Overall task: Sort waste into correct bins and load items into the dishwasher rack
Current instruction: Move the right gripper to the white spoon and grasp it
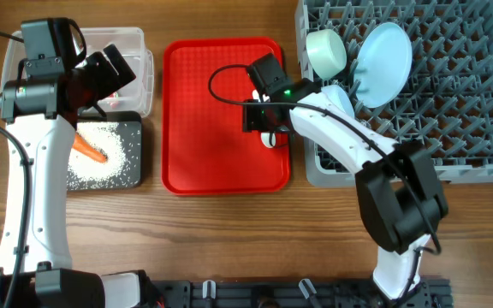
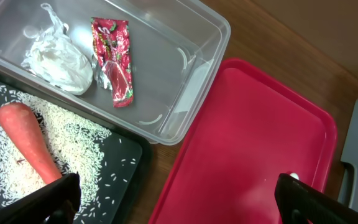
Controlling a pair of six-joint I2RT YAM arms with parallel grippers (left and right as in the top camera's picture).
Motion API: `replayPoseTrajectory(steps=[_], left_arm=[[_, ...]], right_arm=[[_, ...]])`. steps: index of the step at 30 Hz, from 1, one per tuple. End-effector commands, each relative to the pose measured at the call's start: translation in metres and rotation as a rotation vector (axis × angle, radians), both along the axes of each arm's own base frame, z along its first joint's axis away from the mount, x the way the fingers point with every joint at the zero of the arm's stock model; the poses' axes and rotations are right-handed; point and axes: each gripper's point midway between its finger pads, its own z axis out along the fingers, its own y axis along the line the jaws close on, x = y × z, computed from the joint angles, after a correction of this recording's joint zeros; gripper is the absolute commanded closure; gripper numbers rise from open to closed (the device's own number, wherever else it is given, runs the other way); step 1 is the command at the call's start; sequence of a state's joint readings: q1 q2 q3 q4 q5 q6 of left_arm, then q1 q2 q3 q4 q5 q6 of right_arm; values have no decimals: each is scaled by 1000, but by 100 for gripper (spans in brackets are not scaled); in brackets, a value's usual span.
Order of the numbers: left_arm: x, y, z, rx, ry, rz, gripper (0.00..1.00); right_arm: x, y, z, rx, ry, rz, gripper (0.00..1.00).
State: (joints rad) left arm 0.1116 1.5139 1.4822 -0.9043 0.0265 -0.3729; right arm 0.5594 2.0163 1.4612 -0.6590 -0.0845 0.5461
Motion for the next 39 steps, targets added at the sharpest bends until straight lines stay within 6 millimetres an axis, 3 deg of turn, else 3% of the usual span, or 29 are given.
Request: replayPoseTrajectory(steps=[1, 10, 16, 27, 35, 39], left_arm=[[2, 4, 0, 7, 1, 12, 0], [2, 4, 0, 7, 1, 12, 0], [2, 4, 0, 7, 1, 12, 0], [2, 4, 0, 7, 1, 12, 0], [2, 4, 0, 7, 1, 12, 0], [2, 4, 0, 7, 1, 12, 0]], right_arm=[[6, -9, -23, -37, 20, -50, 41], [18, -18, -38, -73, -3, -87, 46], [20, -18, -47, -76, 3, -89, 55], [18, -13, -48, -45, 21, -102, 95], [14, 7, -39, 54, 40, -44, 96], [18, 18, -14, 105, -4, 30, 96]])
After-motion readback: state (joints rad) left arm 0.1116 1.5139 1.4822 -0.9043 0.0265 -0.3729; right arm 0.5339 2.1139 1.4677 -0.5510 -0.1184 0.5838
